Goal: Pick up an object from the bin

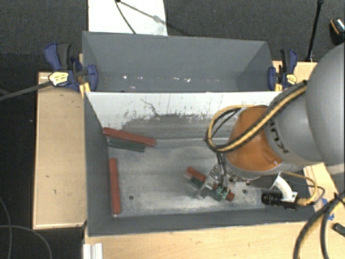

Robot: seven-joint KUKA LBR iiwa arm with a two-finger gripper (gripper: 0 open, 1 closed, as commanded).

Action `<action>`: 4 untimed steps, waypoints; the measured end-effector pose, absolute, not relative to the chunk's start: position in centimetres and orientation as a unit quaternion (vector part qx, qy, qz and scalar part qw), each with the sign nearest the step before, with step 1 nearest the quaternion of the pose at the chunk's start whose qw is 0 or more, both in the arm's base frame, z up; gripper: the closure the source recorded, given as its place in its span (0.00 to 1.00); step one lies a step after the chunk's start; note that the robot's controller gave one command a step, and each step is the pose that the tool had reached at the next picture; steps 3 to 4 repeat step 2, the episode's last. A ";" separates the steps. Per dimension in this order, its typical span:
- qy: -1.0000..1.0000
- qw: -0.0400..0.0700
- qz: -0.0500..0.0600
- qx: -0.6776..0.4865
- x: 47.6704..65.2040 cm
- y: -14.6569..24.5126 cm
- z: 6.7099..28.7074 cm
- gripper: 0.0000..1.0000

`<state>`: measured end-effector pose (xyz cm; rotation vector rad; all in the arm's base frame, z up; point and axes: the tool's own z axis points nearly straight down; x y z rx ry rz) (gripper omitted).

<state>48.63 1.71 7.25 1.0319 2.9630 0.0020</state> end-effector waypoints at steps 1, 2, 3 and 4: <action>0.945 0.001 0.001 0.328 48.7 1.7 8.0 1.00; 0.945 0.004 0.002 0.327 48.9 1.7 18.5 1.00; 0.945 0.004 0.002 0.327 48.9 1.7 18.5 1.00; 0.945 0.004 0.002 0.327 48.9 1.7 18.5 1.00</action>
Offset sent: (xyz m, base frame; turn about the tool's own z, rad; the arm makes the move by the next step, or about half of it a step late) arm 0.0000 -0.0002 0.0065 0.0000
